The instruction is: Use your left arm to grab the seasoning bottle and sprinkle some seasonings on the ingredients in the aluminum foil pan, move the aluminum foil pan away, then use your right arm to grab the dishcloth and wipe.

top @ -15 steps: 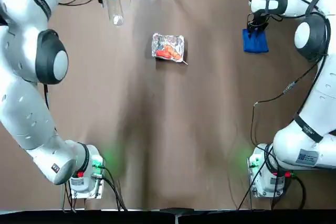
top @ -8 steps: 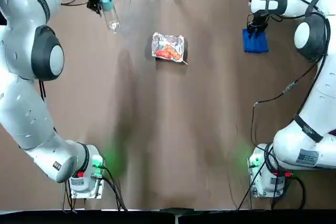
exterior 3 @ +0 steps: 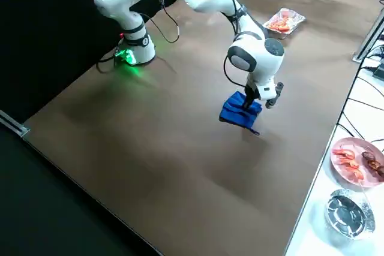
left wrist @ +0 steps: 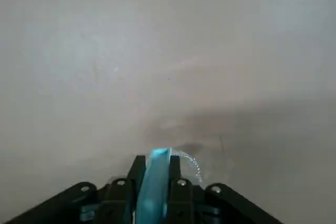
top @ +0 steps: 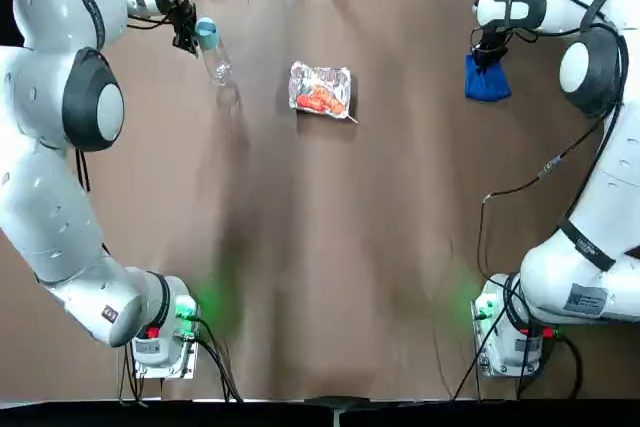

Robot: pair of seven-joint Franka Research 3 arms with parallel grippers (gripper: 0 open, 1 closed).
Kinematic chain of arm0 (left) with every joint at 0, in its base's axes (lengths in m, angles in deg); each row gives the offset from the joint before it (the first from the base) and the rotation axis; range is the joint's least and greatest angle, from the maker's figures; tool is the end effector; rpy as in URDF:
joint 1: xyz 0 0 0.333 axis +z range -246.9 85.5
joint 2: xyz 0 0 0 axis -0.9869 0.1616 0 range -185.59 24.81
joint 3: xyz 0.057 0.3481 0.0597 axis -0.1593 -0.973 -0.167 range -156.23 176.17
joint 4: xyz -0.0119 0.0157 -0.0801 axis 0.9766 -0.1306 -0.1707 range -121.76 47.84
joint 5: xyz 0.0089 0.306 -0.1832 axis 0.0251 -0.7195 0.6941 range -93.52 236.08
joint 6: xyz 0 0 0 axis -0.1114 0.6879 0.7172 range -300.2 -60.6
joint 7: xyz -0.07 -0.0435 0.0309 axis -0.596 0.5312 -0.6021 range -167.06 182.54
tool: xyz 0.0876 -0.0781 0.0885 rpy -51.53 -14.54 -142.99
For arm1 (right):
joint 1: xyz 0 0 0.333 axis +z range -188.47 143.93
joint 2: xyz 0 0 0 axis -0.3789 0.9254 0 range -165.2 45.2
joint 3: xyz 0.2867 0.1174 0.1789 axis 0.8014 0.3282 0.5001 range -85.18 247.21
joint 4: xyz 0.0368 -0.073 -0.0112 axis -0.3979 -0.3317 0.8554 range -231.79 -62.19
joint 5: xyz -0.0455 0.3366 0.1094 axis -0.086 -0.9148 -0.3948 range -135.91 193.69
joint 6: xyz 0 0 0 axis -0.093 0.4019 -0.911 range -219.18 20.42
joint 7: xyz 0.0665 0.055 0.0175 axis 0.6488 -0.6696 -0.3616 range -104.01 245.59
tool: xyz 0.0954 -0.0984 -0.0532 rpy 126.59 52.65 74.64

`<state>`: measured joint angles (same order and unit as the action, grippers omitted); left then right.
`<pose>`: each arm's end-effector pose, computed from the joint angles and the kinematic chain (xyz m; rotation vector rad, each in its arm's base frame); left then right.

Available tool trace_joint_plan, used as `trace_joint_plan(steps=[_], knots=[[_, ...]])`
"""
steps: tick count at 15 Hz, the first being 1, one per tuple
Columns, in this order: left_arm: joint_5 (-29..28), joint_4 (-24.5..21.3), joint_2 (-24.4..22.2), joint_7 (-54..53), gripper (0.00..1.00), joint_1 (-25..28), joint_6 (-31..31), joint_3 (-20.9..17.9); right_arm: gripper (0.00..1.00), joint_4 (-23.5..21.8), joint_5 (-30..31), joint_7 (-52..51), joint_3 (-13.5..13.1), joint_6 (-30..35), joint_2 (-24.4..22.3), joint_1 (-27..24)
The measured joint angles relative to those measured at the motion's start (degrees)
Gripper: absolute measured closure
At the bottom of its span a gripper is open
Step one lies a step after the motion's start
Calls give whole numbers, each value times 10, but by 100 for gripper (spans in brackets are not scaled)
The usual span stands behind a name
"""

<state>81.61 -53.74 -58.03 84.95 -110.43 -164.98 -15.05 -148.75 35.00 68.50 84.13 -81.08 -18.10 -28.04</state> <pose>0.6104 -0.0798 0.3400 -2.4537 -1.9610 -0.0505 0.6681 -0.0424 0.1984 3.0950 0.0810 -0.2287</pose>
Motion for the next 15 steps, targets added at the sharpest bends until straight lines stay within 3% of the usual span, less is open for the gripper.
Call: trace_joint_plan(steps=[2, 6, 9, 13, 14, 15], knots=[[16, 0, 8, -16, 78, 22, -9, 17, 93, 1, 0, 9, 1, 8, 0, 0], [18, -1, 30, -19, 78, 32, -43, 25, 93, 18, 0, 23, 6, 98, -7, 4], [18, 1, 45, -19, 78, 33, -69, 27, 93, 27, 0, 23, 9, 141, -35, 6], [18, 1, 46, -19, 75, 32, -72, 27, 93, 27, 0, 23, 12, 153, -78, 17], [18, 1, 47, -19, 69, 32, -75, 27, 93, 27, 0, 24, 12, 153, -85, 20], [19, 6, 47, -19, 52, 32, -77, 27, 93, 27, 0, 24, 12, 153, -94, 23]])
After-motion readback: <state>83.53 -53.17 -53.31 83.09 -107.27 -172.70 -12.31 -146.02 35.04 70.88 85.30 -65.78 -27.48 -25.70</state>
